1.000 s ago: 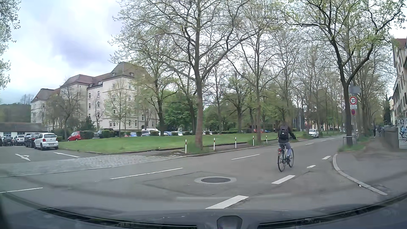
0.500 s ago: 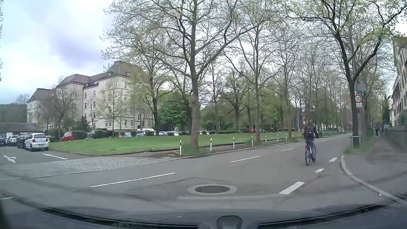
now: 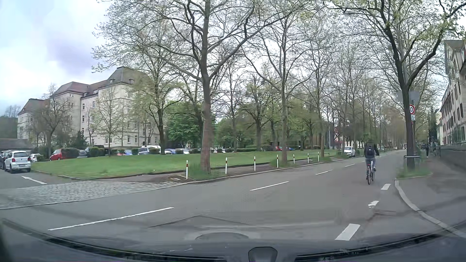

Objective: Follow the waypoints while adhering to traffic rules and regulations

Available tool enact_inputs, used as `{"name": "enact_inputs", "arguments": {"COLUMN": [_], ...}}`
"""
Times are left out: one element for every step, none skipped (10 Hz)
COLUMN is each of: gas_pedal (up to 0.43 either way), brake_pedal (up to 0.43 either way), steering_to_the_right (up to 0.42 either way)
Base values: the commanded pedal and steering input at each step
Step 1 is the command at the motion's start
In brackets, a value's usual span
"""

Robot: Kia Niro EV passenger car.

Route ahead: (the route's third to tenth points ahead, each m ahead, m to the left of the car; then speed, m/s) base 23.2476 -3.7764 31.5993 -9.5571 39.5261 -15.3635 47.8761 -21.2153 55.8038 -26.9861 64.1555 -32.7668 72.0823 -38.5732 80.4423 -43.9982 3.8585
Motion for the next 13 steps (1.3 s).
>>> {"name": "enact_inputs", "arguments": {"gas_pedal": [0.39, 0.39, 0.39, 0.39, 0.39, 0.39, 0.37, 0.35, 0.35, 0.35, 0.35, 0.35, 0.35], "brake_pedal": [0.0, 0.0, 0.0, 0.0, 0.0, 0.0, 0.0, 0.0, 0.0, 0.0, 0.0, 0.0, 0.0], "steering_to_the_right": [0.167, 0.181, 0.191, 0.195, 0.198, 0.2, 0.201, 0.201, 0.201, 0.201, 0.2, 0.199, 0.195]}}
